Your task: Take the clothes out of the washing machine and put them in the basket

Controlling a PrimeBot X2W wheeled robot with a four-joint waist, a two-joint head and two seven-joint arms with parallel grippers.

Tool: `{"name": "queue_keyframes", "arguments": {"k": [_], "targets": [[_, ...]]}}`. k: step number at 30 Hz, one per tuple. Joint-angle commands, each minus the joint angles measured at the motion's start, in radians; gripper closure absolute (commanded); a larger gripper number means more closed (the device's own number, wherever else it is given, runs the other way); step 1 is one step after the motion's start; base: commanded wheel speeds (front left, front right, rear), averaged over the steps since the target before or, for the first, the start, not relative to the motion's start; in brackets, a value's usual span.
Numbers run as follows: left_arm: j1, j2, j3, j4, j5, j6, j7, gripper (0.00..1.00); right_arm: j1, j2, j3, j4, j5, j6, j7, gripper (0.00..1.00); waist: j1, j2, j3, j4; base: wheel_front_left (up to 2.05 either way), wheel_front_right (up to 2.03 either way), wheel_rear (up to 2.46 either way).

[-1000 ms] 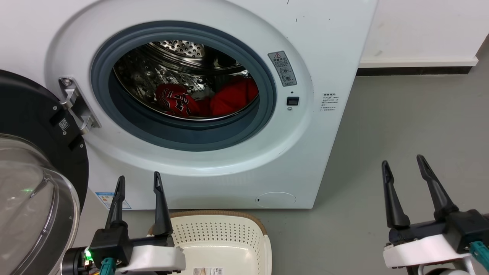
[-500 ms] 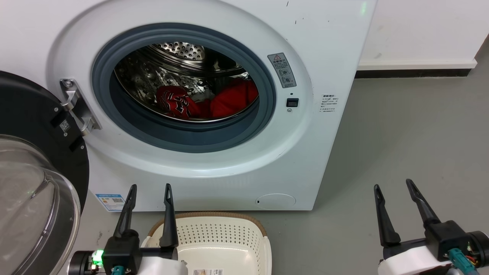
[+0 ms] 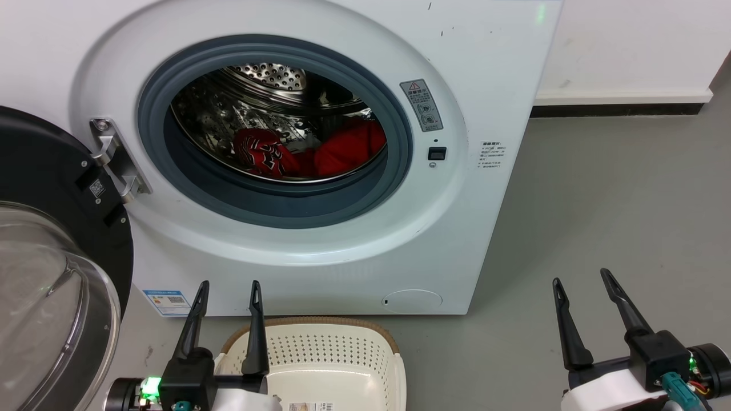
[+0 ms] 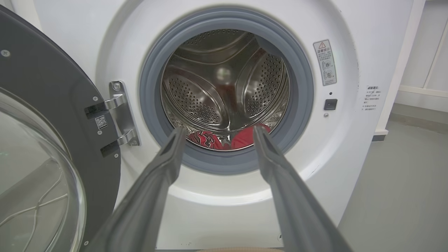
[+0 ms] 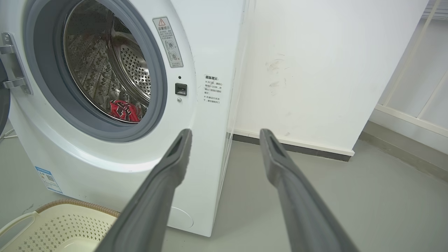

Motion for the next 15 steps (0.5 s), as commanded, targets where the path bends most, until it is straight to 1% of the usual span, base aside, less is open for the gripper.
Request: {"name": "queue_keyframes", "arguments": {"k": [1, 6, 9, 12, 13, 14, 15], "targets": [[0.001, -0.001, 0.006, 0.001, 0.008, -0.003, -0.003, 0.00, -0.008, -0.001, 0.001, -0.001, 0.004, -0.001, -0.002, 0.00, 0.0000, -0.0001, 0.001, 0.000, 0.00, 0.00, 0.00], [0.003, -0.002, 0.014, 0.002, 0.011, -0.011, -0.003, 0.00, -0.018, -0.001, -0.002, 0.002, 0.006, -0.001, -0.002, 0.00, 0.0000, -0.0001, 0.013, -0.014, 0.00, 0.00, 0.00], [-0.013, 0.010, 0.015, 0.015, 0.019, -0.027, -0.003, 0.00, -0.032, 0.000, -0.010, 0.008, 0.000, -0.001, -0.002, 0.00, 0.0000, -0.0001, 0.047, -0.039, 0.00, 0.00, 0.00], [-0.057, 0.026, 0.028, 0.027, 0.017, -0.042, -0.003, 0.00, -0.062, 0.000, -0.008, -0.005, 0.006, -0.001, -0.002, 0.00, 0.0000, -0.0001, 0.116, -0.080, 0.00, 0.00, 0.00], [-0.074, 0.039, 0.034, 0.032, 0.018, -0.050, -0.003, 0.00, -0.072, 0.000, -0.009, -0.011, 0.014, -0.001, -0.002, 0.00, 0.0000, -0.0001, 0.145, -0.097, 0.00, 0.00, 0.00], [-0.127, 0.070, 0.051, 0.040, 0.022, -0.066, -0.003, 0.00, -0.099, -0.001, -0.020, -0.032, 0.021, -0.001, -0.002, 0.00, 0.0000, -0.0001, 0.213, -0.132, 0.00, 0.00, 0.00], [-0.158, 0.090, 0.059, 0.048, 0.024, -0.077, -0.003, 0.00, -0.114, -0.001, -0.033, -0.040, 0.034, -0.001, -0.002, 0.00, 0.0000, -0.0001, 0.247, -0.150, 0.00, 0.00, 0.00]]}}
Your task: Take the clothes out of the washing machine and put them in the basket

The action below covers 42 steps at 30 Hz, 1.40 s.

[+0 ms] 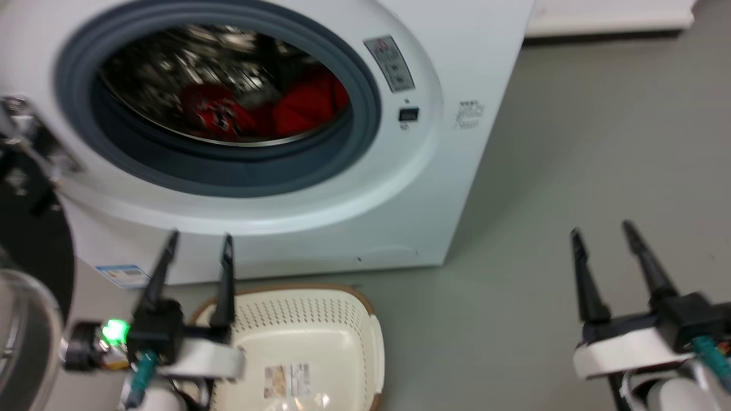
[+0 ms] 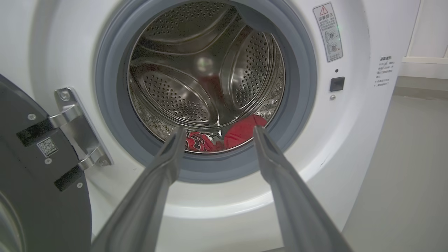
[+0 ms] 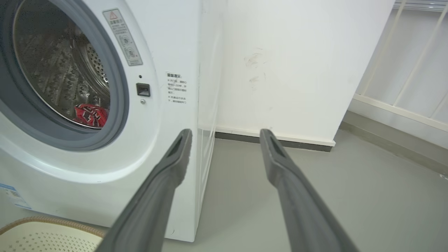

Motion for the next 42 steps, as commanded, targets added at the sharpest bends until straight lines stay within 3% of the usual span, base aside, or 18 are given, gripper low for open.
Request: {"name": "queue_keyframes", "arguments": {"k": [1, 6, 7, 12, 14, 16, 18, 26, 34, 42], "targets": [[-0.070, 0.038, 0.017, 0.016, 0.005, -0.018, -0.003, 0.00, -0.035, -0.001, -0.019, -0.016, 0.026, -0.001, -0.002, 0.00, 0.0000, 0.0000, 0.145, -0.094, 0.00, 0.00, 0.00], [-0.252, 0.146, 0.064, 0.108, 0.008, -0.064, -0.003, 0.00, -0.074, 0.000, -0.015, -0.028, 0.068, -0.001, -0.002, 0.00, 0.0000, 0.0000, 0.287, -0.158, 0.00, 0.00, 0.00], [-0.252, 0.146, 0.064, 0.108, 0.008, -0.064, -0.003, 0.00, -0.074, 0.000, -0.015, -0.028, 0.068, -0.001, -0.002, 0.00, 0.0000, 0.0000, 0.287, -0.158, 0.00, 0.00, 0.00], [-0.519, 0.264, 0.061, 0.306, 0.022, -0.117, 0.029, 0.00, -0.098, 0.000, -0.004, -0.039, 0.103, -0.001, -0.002, 0.00, 0.0000, 0.0000, 0.405, -0.194, 0.00, 0.00, 0.00], [-0.634, 0.293, 0.046, 0.390, 0.026, -0.130, 0.103, 0.00, -0.106, 0.000, -0.007, -0.043, 0.117, -0.001, -0.002, 0.00, 0.0000, 0.0000, 0.442, -0.199, 0.00, 0.00, 0.00], [-0.812, 0.330, 0.010, 0.484, 0.050, -0.141, 0.260, 0.00, -0.113, 0.001, -0.002, -0.046, 0.128, -0.001, -0.002, 0.00, 0.0000, 0.0000, 0.495, -0.204, 0.00, 0.00, 0.00], [-0.924, 0.358, -0.019, 0.533, 0.066, -0.149, 0.346, 0.00, -0.122, 0.000, 0.009, -0.050, 0.127, -0.001, -0.002, 0.00, 0.0000, 0.0000, 0.525, -0.213, 0.00, 0.00, 0.00], [-1.277, 0.474, -0.164, 0.693, 0.041, -0.157, 0.608, 0.00, -0.137, 0.000, 0.045, -0.054, 0.179, -0.001, -0.002, 0.00, 0.0000, 0.0000, 0.626, -0.252, 0.00, 0.00, 0.00], [-1.480, 0.578, -0.282, 0.779, -0.076, -0.158, 0.895, 0.00, -0.144, 0.000, 0.093, -0.068, 0.219, -0.001, -0.002, 0.00, 0.0000, 0.0000, 0.683, -0.292, 0.00, 0.00, 0.00], [-1.573, 0.658, -0.355, 0.784, -0.139, -0.158, 1.024, 0.00, -0.154, 0.000, 0.130, -0.073, 0.245, -0.001, -0.002, 0.00, 0.0000, 0.0000, 0.734, -0.328, 0.00, 0.00, 0.00]]}}
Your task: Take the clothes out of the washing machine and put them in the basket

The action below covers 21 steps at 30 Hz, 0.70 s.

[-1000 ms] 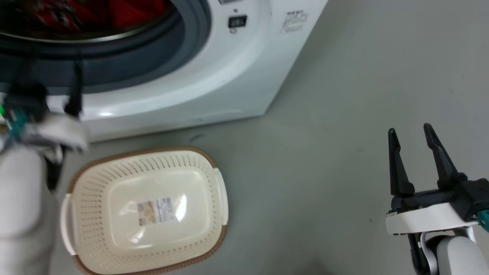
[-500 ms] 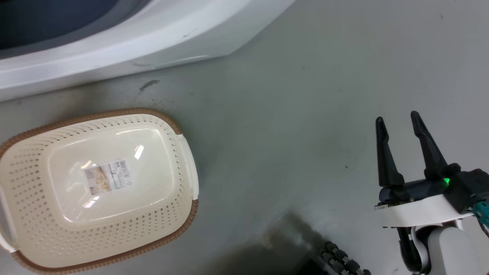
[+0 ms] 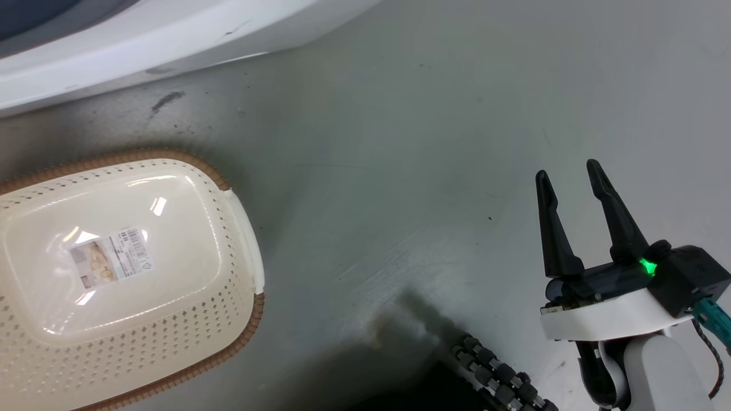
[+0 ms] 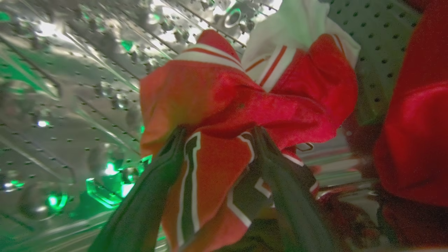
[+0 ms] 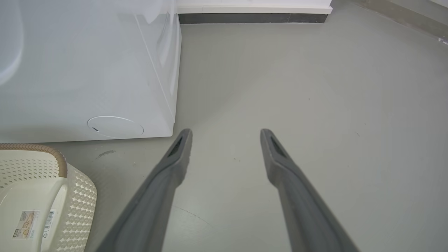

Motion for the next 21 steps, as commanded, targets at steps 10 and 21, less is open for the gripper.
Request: {"name": "queue_keyframes", "arguments": {"k": [10, 21], "targets": [[0.016, 0.020, -0.038, 0.004, -0.084, 0.000, 0.026, 1.00, -0.027, 0.002, 0.010, -0.008, 0.016, -0.001, -0.002, 0.00, -0.0002, 0.0001, 0.036, -0.016, 0.00, 0.00, 0.00], [0.070, -0.058, -0.025, 0.021, -0.148, 0.007, -0.272, 1.00, -0.043, 0.001, -0.038, 0.018, -0.026, -0.001, -0.002, 0.00, -0.0002, 0.0001, -0.059, 0.043, 0.00, 0.00, 0.00]]}}
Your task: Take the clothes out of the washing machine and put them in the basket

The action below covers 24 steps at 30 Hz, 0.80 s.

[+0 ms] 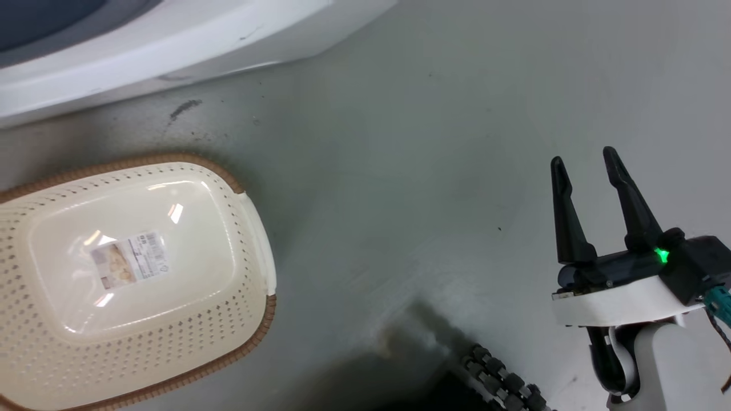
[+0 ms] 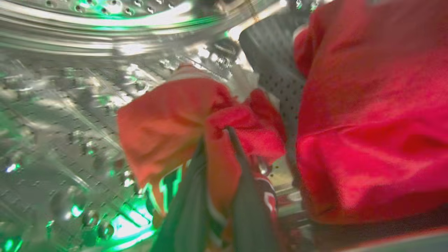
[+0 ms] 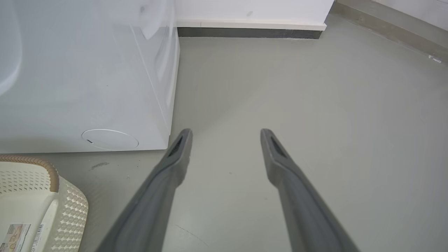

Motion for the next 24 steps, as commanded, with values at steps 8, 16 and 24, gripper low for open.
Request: {"name": "queue_keyframes", "arguments": {"k": [8, 16, 24], "targets": [[0.161, -0.092, 0.035, 0.059, -0.065, 0.024, -0.356, 1.00, -0.002, 0.001, -0.067, 0.023, -0.048, -0.001, -0.002, 0.00, -0.0001, 0.0000, -0.188, 0.093, 0.00, 0.00, 0.00], [0.378, -0.190, 0.062, 0.082, -0.126, 0.042, -0.672, 1.00, 0.034, 0.000, -0.116, 0.034, -0.113, -0.001, -0.002, 0.00, -0.0001, 0.0000, -0.350, 0.159, 0.00, 0.00, 0.00], [0.590, -0.247, 0.098, 0.010, -0.157, 0.070, -0.769, 1.00, 0.061, 0.000, -0.155, 0.048, -0.155, -0.001, -0.002, 0.00, -0.0001, 0.0000, -0.495, 0.194, 0.00, 0.00, 0.00]]}}
